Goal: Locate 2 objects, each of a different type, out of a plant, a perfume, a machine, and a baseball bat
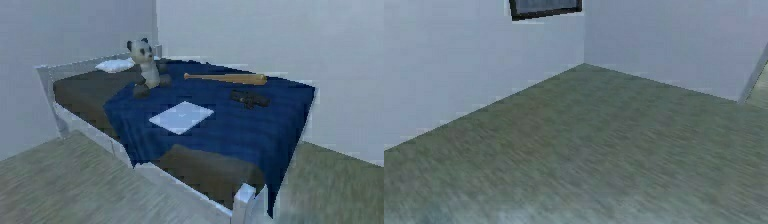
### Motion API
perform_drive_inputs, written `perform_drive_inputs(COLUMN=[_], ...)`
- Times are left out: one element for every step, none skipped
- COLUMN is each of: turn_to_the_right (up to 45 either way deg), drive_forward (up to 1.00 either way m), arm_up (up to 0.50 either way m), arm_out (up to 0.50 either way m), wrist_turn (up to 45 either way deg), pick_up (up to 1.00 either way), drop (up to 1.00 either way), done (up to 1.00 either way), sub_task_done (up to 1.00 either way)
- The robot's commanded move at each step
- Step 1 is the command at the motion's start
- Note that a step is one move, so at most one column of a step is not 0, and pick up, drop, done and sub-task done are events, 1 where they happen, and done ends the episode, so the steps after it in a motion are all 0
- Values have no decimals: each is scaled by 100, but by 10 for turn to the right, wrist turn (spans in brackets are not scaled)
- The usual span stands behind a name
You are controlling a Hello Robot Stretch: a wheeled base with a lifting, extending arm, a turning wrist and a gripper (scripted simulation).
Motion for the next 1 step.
perform_drive_inputs(turn_to_the_right=[0], drive_forward=[0], arm_up=[0], arm_out=[0], wrist_turn=[0], pick_up=[0], drop=[0], done=[100], sub_task_done=[0])
